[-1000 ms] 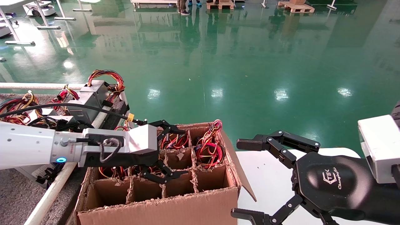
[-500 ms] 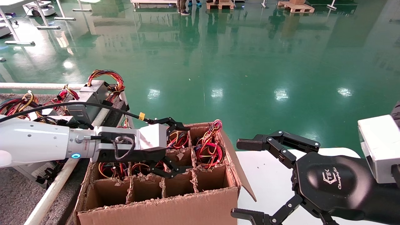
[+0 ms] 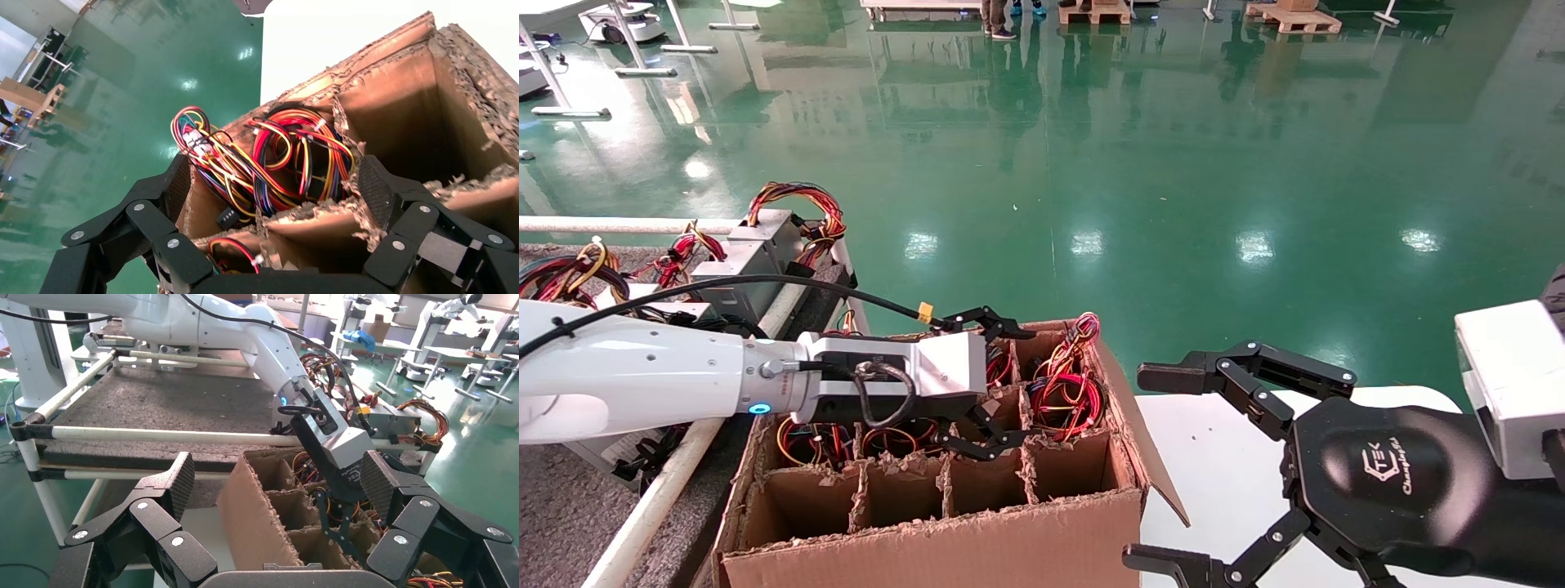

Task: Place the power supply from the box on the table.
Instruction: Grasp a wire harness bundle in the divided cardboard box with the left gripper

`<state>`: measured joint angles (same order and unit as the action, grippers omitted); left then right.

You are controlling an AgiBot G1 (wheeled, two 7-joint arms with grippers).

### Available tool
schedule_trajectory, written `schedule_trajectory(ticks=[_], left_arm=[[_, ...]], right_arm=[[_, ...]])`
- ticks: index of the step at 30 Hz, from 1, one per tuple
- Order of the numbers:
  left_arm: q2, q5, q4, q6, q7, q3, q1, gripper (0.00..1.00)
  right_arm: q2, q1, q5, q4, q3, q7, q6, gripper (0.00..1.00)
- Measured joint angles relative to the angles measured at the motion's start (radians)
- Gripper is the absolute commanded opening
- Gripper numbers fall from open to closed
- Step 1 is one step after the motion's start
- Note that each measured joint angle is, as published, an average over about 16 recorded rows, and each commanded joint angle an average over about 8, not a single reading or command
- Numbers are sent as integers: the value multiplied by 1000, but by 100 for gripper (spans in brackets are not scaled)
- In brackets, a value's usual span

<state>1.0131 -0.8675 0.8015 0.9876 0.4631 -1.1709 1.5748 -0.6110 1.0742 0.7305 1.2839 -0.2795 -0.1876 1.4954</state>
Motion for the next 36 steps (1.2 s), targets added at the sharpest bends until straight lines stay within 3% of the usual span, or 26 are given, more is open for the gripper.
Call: schedule_trajectory(ticks=[36], left_arm=[[82,85,-83,-102,94,-117,11,100]], right_arm=[[0,0,0,0,0,0,0,100]])
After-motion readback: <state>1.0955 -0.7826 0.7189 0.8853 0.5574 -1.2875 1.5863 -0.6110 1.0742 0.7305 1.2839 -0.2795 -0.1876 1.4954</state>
